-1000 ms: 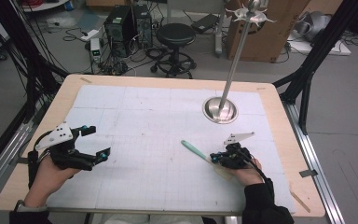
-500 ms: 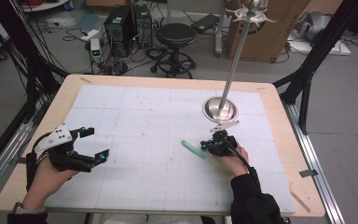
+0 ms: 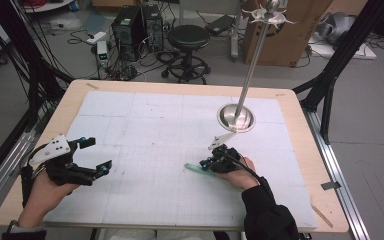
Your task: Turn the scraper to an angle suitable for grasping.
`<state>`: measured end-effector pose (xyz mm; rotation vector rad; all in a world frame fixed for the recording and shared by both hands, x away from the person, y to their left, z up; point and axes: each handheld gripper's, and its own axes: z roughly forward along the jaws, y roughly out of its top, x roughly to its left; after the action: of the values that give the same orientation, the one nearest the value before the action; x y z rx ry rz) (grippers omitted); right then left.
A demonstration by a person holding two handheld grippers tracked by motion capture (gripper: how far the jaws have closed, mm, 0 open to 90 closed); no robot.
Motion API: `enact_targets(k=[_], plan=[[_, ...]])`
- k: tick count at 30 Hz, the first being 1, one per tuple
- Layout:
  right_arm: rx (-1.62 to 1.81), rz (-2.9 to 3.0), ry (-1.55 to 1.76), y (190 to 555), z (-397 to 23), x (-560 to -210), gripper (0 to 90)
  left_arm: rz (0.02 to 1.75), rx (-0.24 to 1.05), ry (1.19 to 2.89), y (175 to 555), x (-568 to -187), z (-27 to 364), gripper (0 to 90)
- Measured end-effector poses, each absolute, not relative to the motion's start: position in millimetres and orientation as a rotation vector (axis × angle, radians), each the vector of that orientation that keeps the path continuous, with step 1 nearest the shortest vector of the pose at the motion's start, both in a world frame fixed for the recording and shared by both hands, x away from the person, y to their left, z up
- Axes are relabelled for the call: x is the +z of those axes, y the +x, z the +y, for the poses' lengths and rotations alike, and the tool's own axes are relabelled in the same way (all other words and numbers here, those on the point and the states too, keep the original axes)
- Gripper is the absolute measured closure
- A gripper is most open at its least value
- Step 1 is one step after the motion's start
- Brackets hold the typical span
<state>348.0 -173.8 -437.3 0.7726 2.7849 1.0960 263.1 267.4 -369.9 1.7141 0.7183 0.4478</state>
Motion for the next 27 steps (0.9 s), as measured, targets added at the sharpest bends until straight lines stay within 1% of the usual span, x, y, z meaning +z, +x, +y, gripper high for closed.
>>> enact_targets(k=[8,13,16,17,18,19,20,21,22,24,26,27], plan=[[1.079,2.812,0.613,343,-170,-433,89.9,0.717,0.448,1.716,263,-369,267,1.7],[1.148,2.762,0.545,341,-185,-412,89.0,0.72,0.447,1.717,263,-369,269,1.7],[1.108,2.764,0.486,338,-192,-402,80.4,0.72,0.448,1.713,263,-369,269,1.7],[1.085,2.771,0.456,337,-194,-399,75.8,0.719,0.447,1.711,263,-369,269,1.7],[1.045,2.776,0.427,335,-196,-396,68.2,0.718,0.447,1.711,263,-369,269,1.7],[1.045,2.776,0.427,335,-196,-396,68.2,0.718,0.447,1.711,263,-369,269,1.7],[1.038,2.787,0.421,333,-198,-394,62.9,0.719,0.448,1.711,263,-368,269,1.7],[1.033,2.795,0.418,333,-199,-392,59.6,0.718,0.448,1.709,264,-368,269,1.7],[1.027,2.797,0.42,333,-200,-390,58.3,0.717,0.447,1.708,264,-368,269,1.7],[1.036,2.803,0.424,331,-203,-388,51.3,0.717,0.445,1.707,264,-368,268,1.7],[1.042,2.799,0.432,330,-206,-386,40.6,0.714,0.445,1.716,264,-368,267,1.7],[1.033,2.793,0.435,329,-207,-385,37.6,0.711,0.443,1.717,265,-368,267,1.7]])
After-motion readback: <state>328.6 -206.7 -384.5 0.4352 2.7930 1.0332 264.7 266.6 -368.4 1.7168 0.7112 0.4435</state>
